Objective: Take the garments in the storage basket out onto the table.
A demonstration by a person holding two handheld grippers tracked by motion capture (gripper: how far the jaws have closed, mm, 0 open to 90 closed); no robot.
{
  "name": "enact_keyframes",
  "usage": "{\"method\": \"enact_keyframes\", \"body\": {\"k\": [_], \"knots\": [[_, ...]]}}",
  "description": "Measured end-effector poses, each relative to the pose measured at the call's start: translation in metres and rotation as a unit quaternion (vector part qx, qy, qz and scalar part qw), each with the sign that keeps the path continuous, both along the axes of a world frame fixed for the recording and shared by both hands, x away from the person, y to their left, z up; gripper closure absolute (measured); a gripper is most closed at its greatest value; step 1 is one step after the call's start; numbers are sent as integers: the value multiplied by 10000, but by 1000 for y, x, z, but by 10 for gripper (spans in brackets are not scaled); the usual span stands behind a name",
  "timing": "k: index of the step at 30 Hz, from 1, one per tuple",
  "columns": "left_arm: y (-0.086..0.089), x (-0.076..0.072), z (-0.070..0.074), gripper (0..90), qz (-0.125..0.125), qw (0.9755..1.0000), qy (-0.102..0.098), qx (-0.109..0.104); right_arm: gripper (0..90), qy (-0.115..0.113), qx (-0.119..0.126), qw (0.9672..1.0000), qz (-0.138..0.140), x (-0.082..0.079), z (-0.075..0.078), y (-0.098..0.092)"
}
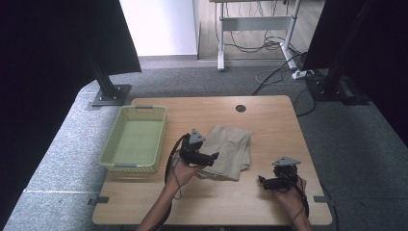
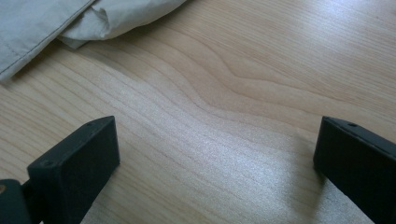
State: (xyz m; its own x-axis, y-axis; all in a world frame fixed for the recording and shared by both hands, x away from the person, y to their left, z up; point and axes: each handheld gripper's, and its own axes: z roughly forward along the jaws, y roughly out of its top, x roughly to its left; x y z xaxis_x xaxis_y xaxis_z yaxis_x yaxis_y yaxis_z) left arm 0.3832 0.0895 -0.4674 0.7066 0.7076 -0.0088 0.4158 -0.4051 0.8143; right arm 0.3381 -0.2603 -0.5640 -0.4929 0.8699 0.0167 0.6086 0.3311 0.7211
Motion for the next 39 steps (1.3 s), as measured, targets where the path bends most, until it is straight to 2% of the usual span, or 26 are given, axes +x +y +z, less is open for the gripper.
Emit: {"method": "enact_keyframes", "body": {"k": [3,4,6,7,10,11,15,16,20,21,24,25,27,28,29,30,32,33,35,36,39], "knots": [[8,-4,-2,72,32,10000,6,-31,0,0,0,10000,9,0,0,0],[17,-8,-4,72,45,10000,5,-28,0,1,0,10000,22,-1,0,0],[17,-8,-4,72,45,10000,5,-28,0,1,-2,10000,27,-1,0,0],[25,-12,-6,73,77,10000,-25,-15,0,4,-2,10000,28,-1,0,0],[29,-14,-7,72,82,10000,-12,-55,0,4,-1,10000,27,-1,0,0],[36,-18,-11,72,100,9999,-12,-75,0,3,-2,10000,26,-1,0,0],[40,-20,-13,71,111,9999,-22,-61,0,4,-3,10000,31,-1,0,0],[48,-26,-20,71,125,9999,-18,-70,0,4,-3,10000,31,-1,0,0],[51,-29,-23,71,128,9999,-12,-68,0,3,-2,10000,32,-1,0,0],[57,-35,-33,71,124,9999,25,-3,0,3,-2,10000,32,-1,0,0],[58,-37,-37,70,134,9999,40,33,0,3,-2,10000,32,-1,0,0],[59,-39,-42,70,137,9999,53,92,0,4,-2,10000,31,-1,0,0],[59,-39,-42,68,137,9999,53,92,0,4,-3,10000,32,-1,0,0],[59,-42,-52,68,126,9997,128,149,0,4,-3,10000,32,-1,0,0],[59,-42,-52,66,126,9997,128,149,0,4,-3,10000,32,-1,0,0],[59,-44,-58,66,126,9995,161,257,0,4,-3,10000,31,-1,0,0],[59,-44,-58,65,126,9995,161,257,0,3,-3,10000,32,-1,0,0],[57,-46,-68,65,124,9991,257,322,0,3,-3,10000,32,-1,0,0],[57,-46,-68,65,124,9991,257,322,0,3,-4,10000,32,-1,0,0],[55,-47,-77,65,118,9986,379,363,0,3,-4,10000,32,-1,0,0],[52,-48,-83,64,109,9978,440,483,0,4,-2,10000,31,-1,0,0]]}}
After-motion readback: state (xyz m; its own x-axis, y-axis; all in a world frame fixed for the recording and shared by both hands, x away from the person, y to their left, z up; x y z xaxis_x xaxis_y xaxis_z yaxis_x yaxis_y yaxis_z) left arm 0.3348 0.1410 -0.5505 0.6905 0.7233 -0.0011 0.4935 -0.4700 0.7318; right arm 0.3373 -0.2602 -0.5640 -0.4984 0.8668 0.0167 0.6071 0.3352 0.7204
